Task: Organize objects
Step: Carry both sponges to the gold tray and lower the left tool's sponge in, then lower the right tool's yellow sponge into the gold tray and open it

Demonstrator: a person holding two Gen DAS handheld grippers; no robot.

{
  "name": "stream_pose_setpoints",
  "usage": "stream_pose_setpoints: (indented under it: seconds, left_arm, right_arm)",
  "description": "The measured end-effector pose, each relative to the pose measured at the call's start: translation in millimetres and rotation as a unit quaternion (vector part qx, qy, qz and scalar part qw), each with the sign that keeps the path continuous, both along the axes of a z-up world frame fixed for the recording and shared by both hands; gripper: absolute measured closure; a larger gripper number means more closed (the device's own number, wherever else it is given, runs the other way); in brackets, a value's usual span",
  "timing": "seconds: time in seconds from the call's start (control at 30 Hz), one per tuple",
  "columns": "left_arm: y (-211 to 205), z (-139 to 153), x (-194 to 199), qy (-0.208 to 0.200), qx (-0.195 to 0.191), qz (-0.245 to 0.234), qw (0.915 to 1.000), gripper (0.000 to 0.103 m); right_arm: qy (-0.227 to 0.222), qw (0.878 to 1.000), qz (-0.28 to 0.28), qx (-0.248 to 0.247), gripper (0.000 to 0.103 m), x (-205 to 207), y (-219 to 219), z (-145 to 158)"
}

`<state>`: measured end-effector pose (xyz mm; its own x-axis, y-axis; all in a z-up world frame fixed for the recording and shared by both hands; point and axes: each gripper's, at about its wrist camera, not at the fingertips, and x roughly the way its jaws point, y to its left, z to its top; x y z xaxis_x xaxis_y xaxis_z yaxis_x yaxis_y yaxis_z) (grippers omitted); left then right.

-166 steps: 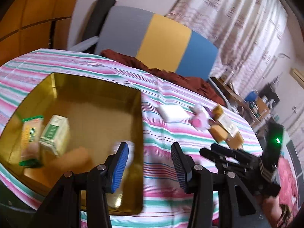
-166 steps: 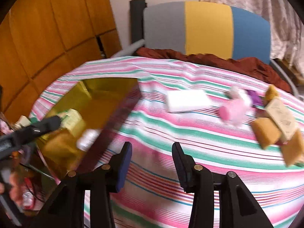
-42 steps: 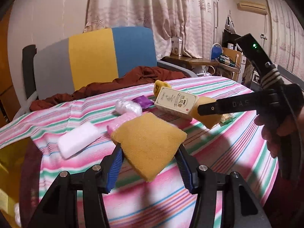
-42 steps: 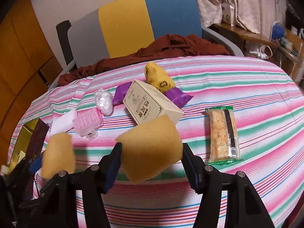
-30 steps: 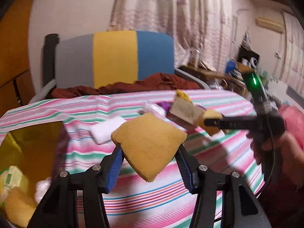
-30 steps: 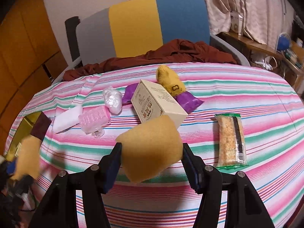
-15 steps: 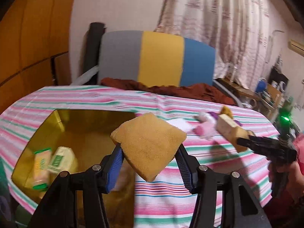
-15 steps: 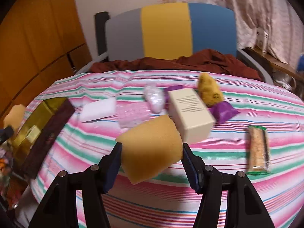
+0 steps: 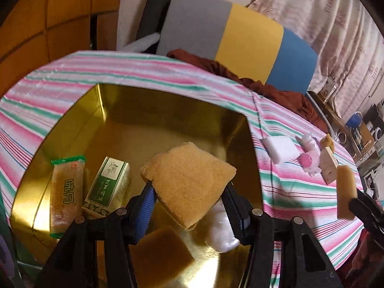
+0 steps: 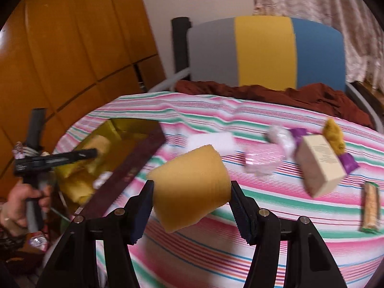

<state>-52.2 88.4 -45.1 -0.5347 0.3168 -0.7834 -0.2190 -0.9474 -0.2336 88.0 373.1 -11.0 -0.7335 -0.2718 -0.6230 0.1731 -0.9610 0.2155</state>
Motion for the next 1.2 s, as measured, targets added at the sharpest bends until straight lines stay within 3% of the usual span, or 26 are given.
stream_pose_setpoints:
  seconds: [0.27,0.37,0.5,0.6,0.7,0.83,1.2]
  left_arm:
    - [-13,-9,-8,-0.024,-0.004,0.034,0.9991,0.037]
    - [-21,-9,-6,-0.015,0.003,0.037,0.9992,0.034]
    - [-24,-4,0,0.010,-0.016,0.021,0.9996,0.029]
    - [-37,7,9,0.034,0.012,0.039,0.9986,0.029]
    - [-58,19,15,0.058,0.050,0.083,0.9936,0.029]
    - [-84,28,22,0.072,0.071,0.134,0.9858,0.029]
    - [-99,25,24,0.064,0.099,0.155,0.9809,0.030]
  right_arm:
    - [0.015,0.998,0.057,-0.023,0.041,-16,-60,13]
    - [0.014,0.997,0.073,-0.028,0.041,-24,-81,13]
    - [0.011,0.995,0.091,-0.028,0.041,-32,-103,11]
    - [0.008,0.995,0.097,-0.025,0.041,-39,-116,11]
    - [0.004,0.994,0.101,-0.027,0.041,-49,-128,11]
    - [-0.008,0.995,0.099,-0.012,0.041,-68,-148,9]
    - [-0.035,0.996,0.080,0.022,0.037,-126,-179,-11]
